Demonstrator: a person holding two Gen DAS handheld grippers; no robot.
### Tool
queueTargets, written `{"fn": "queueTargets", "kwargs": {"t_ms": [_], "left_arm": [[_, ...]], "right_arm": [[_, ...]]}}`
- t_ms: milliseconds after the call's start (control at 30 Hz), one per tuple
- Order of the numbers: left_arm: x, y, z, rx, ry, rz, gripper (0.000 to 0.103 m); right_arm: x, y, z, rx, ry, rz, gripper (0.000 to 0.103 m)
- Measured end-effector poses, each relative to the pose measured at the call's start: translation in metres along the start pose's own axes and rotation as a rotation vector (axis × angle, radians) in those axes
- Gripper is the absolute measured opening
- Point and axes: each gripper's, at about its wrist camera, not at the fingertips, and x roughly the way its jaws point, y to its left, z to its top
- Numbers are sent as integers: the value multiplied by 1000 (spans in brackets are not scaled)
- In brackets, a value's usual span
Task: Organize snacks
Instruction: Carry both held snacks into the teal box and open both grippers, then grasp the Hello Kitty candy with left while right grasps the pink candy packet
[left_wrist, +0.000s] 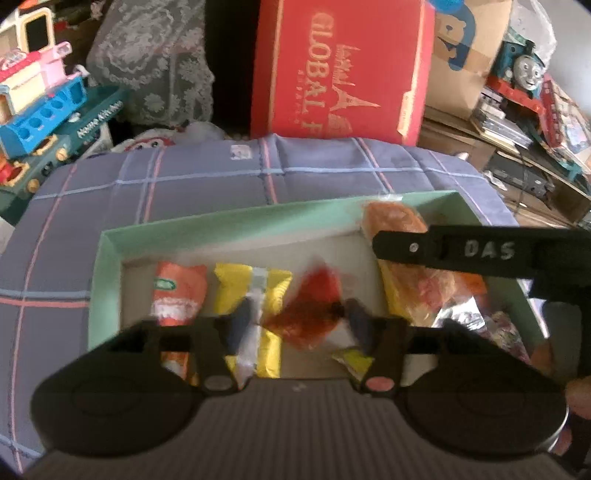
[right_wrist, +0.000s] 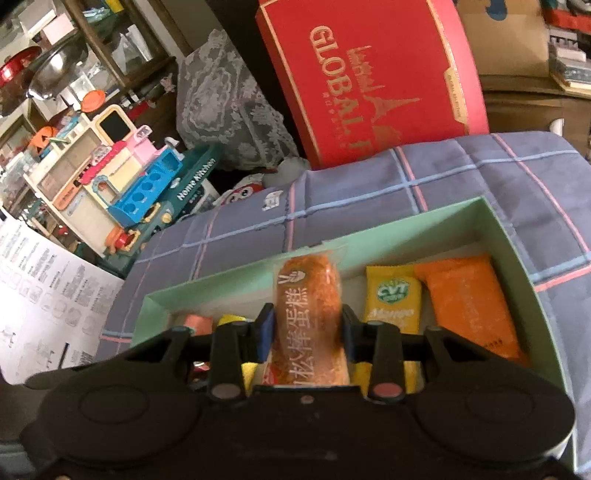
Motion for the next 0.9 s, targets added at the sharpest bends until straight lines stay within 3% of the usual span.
{"fn": "queueTargets", "kwargs": {"t_ms": [33, 67, 100, 167, 367, 900], "left_arm": [[0, 0, -1, -5, -3, 20, 97], [-1, 0, -3, -8, -14, 43, 103], [-2, 0, -4, -7, -19, 51, 103], [-2, 2, -6, -11, 4, 47, 103], [-16, 10, -18, -47, 26, 48, 103], [-102, 9, -77, -15, -42, 19, 103]], "right_arm": [[-1, 0, 1, 4, -4, 9, 69], [-3, 0, 2, 8, -13, 14, 95], [-4, 1, 3, 8, -31, 11, 103], [-14, 3, 1, -2, -68, -1, 103], [-32, 0, -6, 3, -60, -13, 103], [-113, 8, -54, -34, -100, -12, 103]]}}
